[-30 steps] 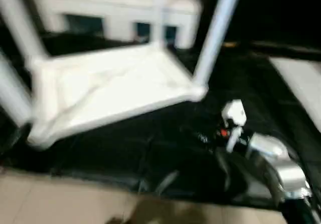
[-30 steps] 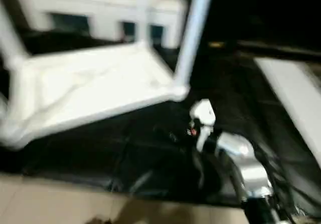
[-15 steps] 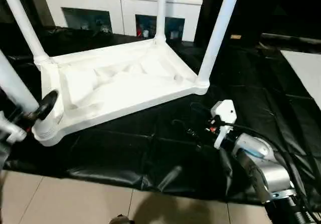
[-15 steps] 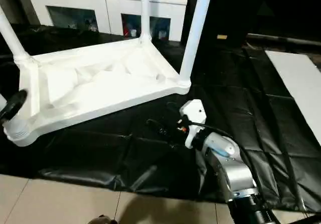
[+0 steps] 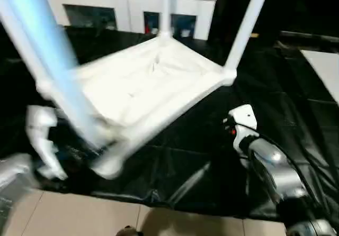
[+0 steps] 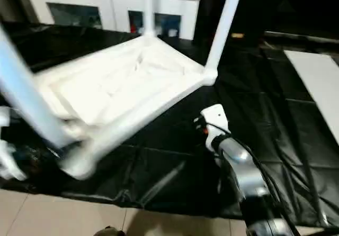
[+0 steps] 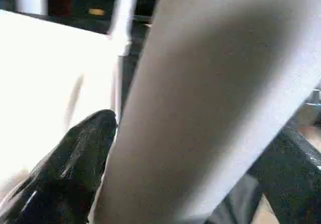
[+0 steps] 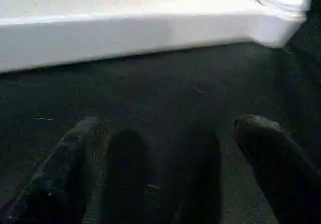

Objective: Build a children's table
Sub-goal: Rotate table base

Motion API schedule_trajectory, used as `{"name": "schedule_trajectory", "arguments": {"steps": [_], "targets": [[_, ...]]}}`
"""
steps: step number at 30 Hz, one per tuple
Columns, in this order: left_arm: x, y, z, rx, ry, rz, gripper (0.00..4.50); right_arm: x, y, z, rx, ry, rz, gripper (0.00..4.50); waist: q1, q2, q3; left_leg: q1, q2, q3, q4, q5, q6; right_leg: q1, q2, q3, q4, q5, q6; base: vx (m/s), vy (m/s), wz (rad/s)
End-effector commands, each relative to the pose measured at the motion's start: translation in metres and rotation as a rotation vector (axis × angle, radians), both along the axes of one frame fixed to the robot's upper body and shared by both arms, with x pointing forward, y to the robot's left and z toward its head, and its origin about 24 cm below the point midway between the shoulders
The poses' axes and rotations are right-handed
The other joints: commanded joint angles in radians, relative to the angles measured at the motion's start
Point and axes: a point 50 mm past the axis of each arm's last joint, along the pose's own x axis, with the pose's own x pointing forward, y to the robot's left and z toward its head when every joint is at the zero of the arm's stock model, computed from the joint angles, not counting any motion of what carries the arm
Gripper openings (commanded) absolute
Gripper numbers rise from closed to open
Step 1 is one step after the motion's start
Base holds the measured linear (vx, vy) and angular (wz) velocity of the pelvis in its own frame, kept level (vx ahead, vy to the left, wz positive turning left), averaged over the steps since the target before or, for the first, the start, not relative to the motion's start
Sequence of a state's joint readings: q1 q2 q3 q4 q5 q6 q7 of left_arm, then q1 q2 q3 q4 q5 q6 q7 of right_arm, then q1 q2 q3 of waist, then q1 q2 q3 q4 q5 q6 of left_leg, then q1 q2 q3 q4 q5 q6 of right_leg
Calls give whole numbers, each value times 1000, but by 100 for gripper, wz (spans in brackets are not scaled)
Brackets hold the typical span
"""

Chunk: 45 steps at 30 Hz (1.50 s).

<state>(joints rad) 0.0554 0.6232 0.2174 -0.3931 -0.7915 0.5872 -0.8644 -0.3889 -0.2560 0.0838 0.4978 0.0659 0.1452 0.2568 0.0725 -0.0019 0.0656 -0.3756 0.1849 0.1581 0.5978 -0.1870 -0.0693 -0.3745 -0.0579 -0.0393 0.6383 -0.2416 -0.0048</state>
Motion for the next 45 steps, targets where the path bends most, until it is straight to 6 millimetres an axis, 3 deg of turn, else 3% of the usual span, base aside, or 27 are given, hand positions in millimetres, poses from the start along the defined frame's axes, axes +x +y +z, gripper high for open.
{"name": "schedule_trajectory", "arguments": {"steps": [1,2,4,8,13,14,16,20,27,30,31,32,34,40,43,45], "targets": [[1,-9,6,-4,-22,-32,450,5,-2,1,0,-8,-36,442,-7,15,-58,14,31,0,-77,-194,-47,37,-62,46,-70,-37,-201,0,0,0],[4,-16,8,-10,-39,-43,450,9,0,1,13,-4,-45,442,-8,9,-58,14,31,2,-75,-191,-46,37,-61,47,-71,-37,-196,0,0,0],[14,-37,16,-33,-92,-66,450,22,16,2,73,-1,-21,442,-13,11,-61,17,31,6,-70,-199,-49,33,-61,48,-69,-58,-200,0,0,0],[19,-55,18,-51,-101,-129,450,29,36,3,101,16,38,442,-14,9,-63,14,35,8,-69,-176,-48,35,-61,46,-64,-50,-201,0,0,0],[25,-80,15,-54,-110,-202,450,34,71,-2,77,66,142,442,-16,11,-74,12,33,10,-60,-106,-26,38,-58,43,-52,82,-233,0,0,0],[25,-81,14,-54,-111,-205,450,34,72,-3,74,69,144,442,-16,6,-74,11,34,10,-60,-96,-20,39,-59,43,-51,93,-235,0,0,0],[26,-86,14,-49,-114,-221,450,33,76,-7,47,92,157,442,-14,9,-74,10,33,10,-59,-85,-18,40,-59,42,-48,108,-236,0,0,0],[33,-98,14,-49,-131,-226,450,32,81,-9,52,100,171,442,-13,2,-73,12,35,12,-60,-105,-16,39,-61,43,-53,78,-231,0,0,0],[64,-132,9,-4,-215,-213,450,32,96,-5,129,64,230,442,-16,2,-71,12,37,8,-67,-190,-32,38,-68,44,-66,-45,-216,0,0,0],[78,-147,8,10,-236,-185,450,33,98,-2,156,44,230,442,-20,2,-72,10,37,7,-66,-190,-26,38,-68,44,-70,-56,-212,0,0,0],[86,-153,7,17,-243,-156,450,33,96,-1,154,36,219,442,-18,15,-72,13,36,7,-65,-192,-27,35,-68,44,-69,-51,-217,0,0,0],[91,-156,6,20,-253,-143,450,34,95,-1,159,36,213,442,-19,7,-73,13,35,8,-65,-197,-23,36,-67,44,-73,-47,-219,0,0,0],[99,-161,6,27,-262,-105,450,34,93,-2,162,35,210,442,-19,3,-77,7,36,5,-64,-174,-19,44,-70,43,-67,-10,-227,0,0,0],[112,-183,-4,98,-313,-33,450,28,90,-8,159,38,247,442,-22,5,-84,5,36,5,-55,-98,43,46,-68,39,-59,143,-269,0,0,0],[118,-184,-7,126,-329,16,450,29,81,-10,138,21,200,442,-21,2,-83,6,38,7,-54,-108,56,45,-71,38,-60,133,-280,0,0,0],[120,-181,-8,152,-347,31,450,31,71,-8,131,4,147,442,-17,1,-80,8,41,8,-57,-140,52,42,-74,39,-66,72,-280,0,0,0]]}}
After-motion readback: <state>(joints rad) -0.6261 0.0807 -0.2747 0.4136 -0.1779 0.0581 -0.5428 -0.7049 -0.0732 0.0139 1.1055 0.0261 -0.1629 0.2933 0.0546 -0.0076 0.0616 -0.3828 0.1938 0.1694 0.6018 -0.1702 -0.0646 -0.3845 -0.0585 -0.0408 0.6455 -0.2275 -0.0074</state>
